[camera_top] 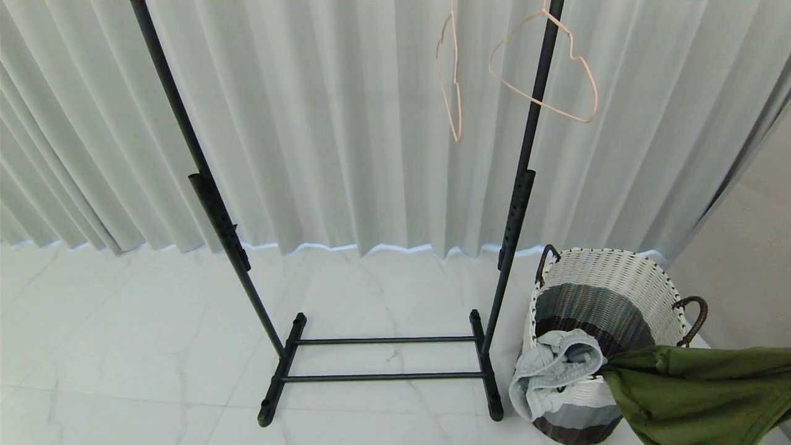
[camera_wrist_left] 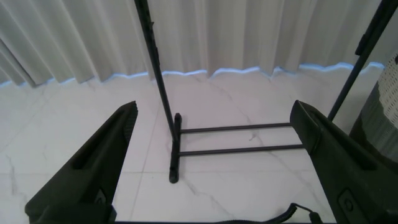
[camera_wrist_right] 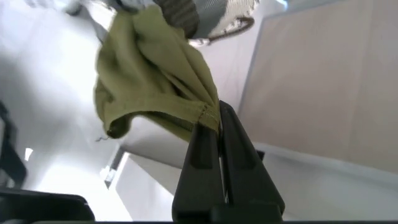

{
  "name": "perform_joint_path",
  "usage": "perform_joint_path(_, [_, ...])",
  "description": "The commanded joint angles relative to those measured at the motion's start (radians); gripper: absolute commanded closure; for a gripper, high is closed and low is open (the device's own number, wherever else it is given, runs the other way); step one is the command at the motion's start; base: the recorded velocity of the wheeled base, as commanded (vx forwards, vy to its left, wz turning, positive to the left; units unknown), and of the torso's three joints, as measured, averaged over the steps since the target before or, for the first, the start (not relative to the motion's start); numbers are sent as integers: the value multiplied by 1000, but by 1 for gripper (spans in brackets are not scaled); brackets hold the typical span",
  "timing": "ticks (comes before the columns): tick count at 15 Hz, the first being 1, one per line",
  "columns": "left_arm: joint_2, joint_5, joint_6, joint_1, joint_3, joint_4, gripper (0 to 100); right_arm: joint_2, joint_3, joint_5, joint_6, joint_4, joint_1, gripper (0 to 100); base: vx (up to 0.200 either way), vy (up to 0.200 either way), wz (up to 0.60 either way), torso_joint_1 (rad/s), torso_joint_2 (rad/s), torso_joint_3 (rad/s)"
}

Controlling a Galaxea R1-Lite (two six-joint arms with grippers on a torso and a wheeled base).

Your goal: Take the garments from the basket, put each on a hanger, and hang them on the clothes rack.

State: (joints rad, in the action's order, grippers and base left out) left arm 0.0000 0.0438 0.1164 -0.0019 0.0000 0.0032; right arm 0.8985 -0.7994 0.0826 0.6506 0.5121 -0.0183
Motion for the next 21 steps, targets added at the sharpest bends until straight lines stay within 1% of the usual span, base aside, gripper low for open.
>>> perform_joint_path(1, [2,-1,2,0,0,0,0,-4,-23,-3,-11,22,11,100,0,0,0,0,0,0])
perform_joint_path(2, [2,1,0,0,0,0,0,-4,-29,-4,-19,37,11,100,0,0,0,0,0,0])
perform_joint_path(4, [2,1,5,0,0,0,0,-15,-63,-27,-75,100,11,100,0,0,0,0,0,0])
perform_joint_path(5, [2,1,3,0,0,0,0,-18,-83,-32,-83,132,11,100,0,0,0,0,0,0])
perform_joint_path(6, [2,1,0,0,0,0,0,-23,-118,-37,-85,181,11,100,0,0,0,0,0,0])
perform_joint_path(9, [2,1,8,0,0,0,0,-24,-242,-86,-100,324,11,100,0,0,0,0,0,0])
perform_joint_path(10, [0,1,9,0,0,0,0,-26,-327,-119,-109,417,11,100,0,0,0,0,0,0])
perform_joint_path(13, [2,1,3,0,0,-6,0,-13,-532,-205,-109,654,11,100,0,0,0,0,0,0])
perform_joint_path(15, [0,2,2,0,0,-9,0,20,-655,-244,-109,737,17,100,0,0,0,0,0,0])
perform_joint_path(16, [14,19,-12,-6,-41,-48,0,49,-735,-267,-109,778,37,100,0,0,0,0,0,0])
perform_joint_path(17, [60,51,-53,-16,-110,-61,0,77,-785,-291,-109,806,63,100,0,0,0,0,0,0])
perform_joint_path(18, [106,70,-61,-36,-181,-63,0,102,-810,-326,-109,816,89,100,0,0,0,0,0,0])
perform_joint_path(20, [259,96,-61,-95,-304,-65,0,152,-802,-377,-114,816,144,100,0,0,0,0,0,0])
perform_joint_path(21, [339,97,-63,-112,-350,-66,0,174,-778,-405,-129,807,170,100,0,0,0,0,0,0])
